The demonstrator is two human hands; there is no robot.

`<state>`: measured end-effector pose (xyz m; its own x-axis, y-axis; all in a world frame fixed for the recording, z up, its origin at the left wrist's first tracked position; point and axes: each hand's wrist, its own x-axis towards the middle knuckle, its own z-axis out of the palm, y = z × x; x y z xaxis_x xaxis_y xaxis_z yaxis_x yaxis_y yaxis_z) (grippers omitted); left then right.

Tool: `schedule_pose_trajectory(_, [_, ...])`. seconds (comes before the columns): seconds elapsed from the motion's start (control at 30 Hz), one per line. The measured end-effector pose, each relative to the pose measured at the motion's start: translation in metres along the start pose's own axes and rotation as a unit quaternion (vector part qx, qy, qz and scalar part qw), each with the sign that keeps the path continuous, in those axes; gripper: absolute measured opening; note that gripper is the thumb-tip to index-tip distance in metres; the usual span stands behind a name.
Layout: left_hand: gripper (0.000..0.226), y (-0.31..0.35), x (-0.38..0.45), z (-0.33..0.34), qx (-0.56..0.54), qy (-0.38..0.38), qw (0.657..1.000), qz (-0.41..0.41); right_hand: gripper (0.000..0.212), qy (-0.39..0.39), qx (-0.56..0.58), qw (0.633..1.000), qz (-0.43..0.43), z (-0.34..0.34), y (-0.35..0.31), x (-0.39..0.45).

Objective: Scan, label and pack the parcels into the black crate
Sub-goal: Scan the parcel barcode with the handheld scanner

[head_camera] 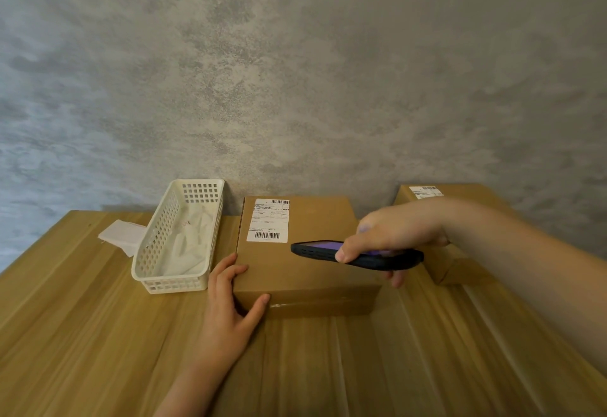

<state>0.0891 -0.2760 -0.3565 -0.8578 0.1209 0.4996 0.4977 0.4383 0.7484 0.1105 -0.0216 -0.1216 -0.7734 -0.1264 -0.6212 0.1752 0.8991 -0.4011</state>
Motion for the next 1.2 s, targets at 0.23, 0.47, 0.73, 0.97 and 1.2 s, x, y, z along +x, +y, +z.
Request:
schedule_pose_trajectory(0.23, [0.059,-0.001,0.000,0.000,-0.004,0.002,1.000,0.003,0.058,0.023,0.020,0.999,0.010,-0.004,0.015,0.004])
schedule_pose_trajectory(0.47, [0.060,-0.001,0.000,0.000,-0.011,0.003,1.000,-0.004,0.054,0.244,0.041,0.962,0.114,-0.005,0.080,0.048])
schedule_pose_trajectory(0.73, [0.059,-0.002,0.001,0.000,-0.017,0.001,1.000,0.000,0.075,0.341,-0.007,0.914,0.221,0.050,0.144,0.112])
schedule_pose_trajectory(0.97, [0.058,0.001,0.001,0.000,-0.015,-0.008,1.000,-0.007,0.090,0.348,-0.072,0.902,0.245,0.077,0.153,0.134])
schedule_pose_trajectory(1.2, [0.058,0.004,0.000,-0.001,-0.007,-0.010,1.000,-0.014,0.094,0.308,-0.075,0.916,0.246,0.078,0.157,0.137])
